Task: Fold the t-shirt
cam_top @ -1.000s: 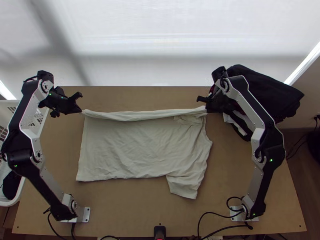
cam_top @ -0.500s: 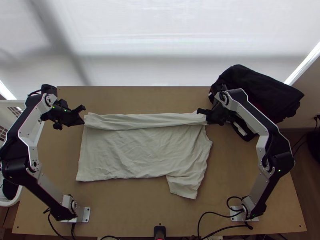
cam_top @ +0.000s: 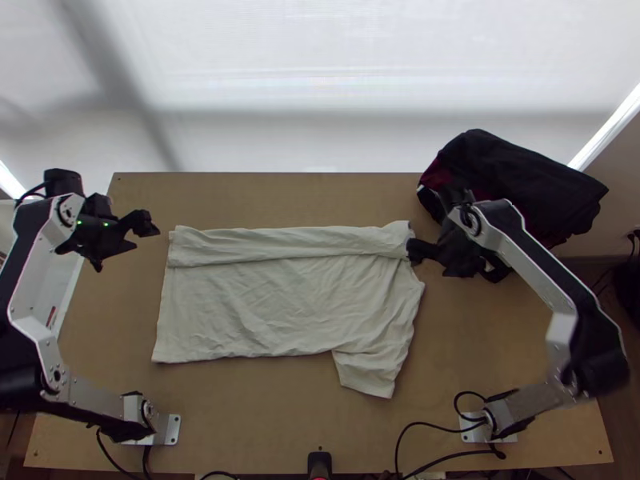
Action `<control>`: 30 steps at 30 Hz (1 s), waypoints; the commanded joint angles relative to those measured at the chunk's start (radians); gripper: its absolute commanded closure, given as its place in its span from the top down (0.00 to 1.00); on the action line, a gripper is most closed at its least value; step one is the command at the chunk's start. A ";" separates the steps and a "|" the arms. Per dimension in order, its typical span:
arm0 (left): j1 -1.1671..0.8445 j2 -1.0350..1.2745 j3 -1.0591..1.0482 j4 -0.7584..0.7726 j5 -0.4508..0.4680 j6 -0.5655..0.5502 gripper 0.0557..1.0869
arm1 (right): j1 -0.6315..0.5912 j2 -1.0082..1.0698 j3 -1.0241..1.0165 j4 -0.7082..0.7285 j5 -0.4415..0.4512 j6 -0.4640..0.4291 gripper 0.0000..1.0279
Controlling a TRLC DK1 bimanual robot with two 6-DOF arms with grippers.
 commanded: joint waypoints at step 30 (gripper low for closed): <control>-0.029 -0.315 -0.189 -0.058 -0.028 0.047 0.88 | 0.328 -0.290 -0.583 0.111 -0.109 0.256 0.63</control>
